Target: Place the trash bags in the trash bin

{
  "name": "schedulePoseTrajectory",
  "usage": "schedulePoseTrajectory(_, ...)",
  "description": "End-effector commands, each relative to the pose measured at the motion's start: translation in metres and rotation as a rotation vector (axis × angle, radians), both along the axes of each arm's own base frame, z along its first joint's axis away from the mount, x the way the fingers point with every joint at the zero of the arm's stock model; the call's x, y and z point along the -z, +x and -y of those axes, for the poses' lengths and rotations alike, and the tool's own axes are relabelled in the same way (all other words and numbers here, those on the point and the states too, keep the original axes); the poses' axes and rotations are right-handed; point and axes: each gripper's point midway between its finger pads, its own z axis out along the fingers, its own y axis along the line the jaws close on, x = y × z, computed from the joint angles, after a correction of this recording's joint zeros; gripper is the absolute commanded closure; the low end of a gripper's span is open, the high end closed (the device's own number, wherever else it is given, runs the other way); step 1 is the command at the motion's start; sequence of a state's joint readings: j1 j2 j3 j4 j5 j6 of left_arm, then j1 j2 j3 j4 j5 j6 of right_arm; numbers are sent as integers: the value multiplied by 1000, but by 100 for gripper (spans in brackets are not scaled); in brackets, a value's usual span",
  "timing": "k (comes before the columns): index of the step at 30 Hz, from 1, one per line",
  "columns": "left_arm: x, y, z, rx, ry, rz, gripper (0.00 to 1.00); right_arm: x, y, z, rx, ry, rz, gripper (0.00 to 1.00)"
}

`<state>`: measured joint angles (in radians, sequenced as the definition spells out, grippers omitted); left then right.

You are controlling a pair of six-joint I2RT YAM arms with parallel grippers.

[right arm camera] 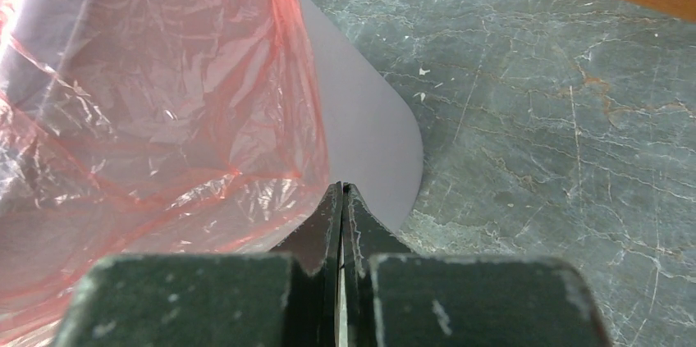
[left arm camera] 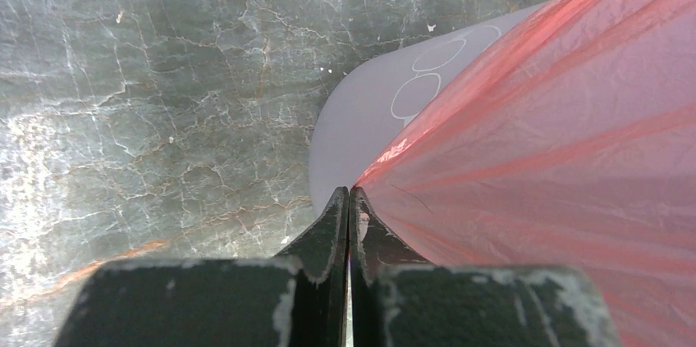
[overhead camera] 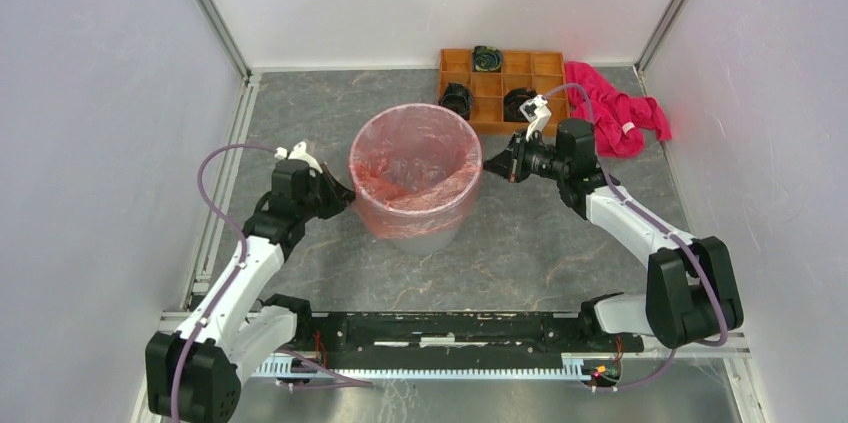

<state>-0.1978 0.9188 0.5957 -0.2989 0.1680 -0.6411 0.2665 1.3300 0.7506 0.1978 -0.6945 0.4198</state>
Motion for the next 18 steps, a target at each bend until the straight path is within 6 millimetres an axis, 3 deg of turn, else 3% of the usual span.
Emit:
schedulePoseTrajectory(1, -8, 7, 2, -46, -70, 34, 98, -3, 10, 2, 12, -39, 54, 100)
schedulePoseTrajectory(5, -13, 9, -1, -58, -52, 49, 98, -8, 14, 10, 43, -90, 82, 99)
schedulePoseTrajectory(9, -17, 8, -8, -96, -44, 75, 98, -14, 9, 5, 19, -57, 83, 100)
schedulePoseTrajectory(13, -3, 2, 1, -92, -119, 47, 98, -9, -2, 1, 5, -30, 64, 99)
schedulePoseTrajectory(18, 32, -11, 12, -96, -218, -33, 98, -7, -10, 3, 4, -35, 59, 76)
